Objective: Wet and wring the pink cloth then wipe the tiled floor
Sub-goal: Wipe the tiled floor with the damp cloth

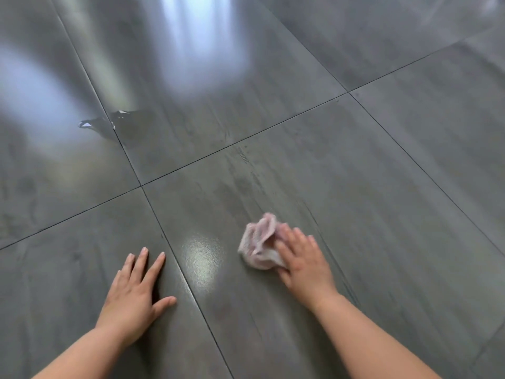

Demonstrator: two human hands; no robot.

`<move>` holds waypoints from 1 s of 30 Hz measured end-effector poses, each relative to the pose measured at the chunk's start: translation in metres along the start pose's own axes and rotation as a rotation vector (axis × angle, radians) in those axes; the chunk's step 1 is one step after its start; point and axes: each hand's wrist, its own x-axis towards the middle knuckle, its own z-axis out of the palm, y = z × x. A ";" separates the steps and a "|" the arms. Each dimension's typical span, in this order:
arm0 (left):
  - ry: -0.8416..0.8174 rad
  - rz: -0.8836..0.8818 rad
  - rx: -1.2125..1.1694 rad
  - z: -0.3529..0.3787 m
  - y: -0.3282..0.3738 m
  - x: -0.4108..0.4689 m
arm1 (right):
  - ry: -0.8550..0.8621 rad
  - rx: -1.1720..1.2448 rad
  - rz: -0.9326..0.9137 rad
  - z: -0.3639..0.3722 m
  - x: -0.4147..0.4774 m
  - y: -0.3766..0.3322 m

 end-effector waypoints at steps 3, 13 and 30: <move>0.002 -0.017 -0.055 0.003 -0.006 0.000 | -0.028 0.076 0.315 -0.005 -0.004 0.045; -0.062 -0.025 0.020 0.000 -0.006 0.003 | 0.049 0.147 0.023 -0.003 -0.012 -0.068; -0.136 -0.022 0.150 -0.005 -0.002 0.002 | 0.127 0.305 0.804 -0.011 -0.021 0.054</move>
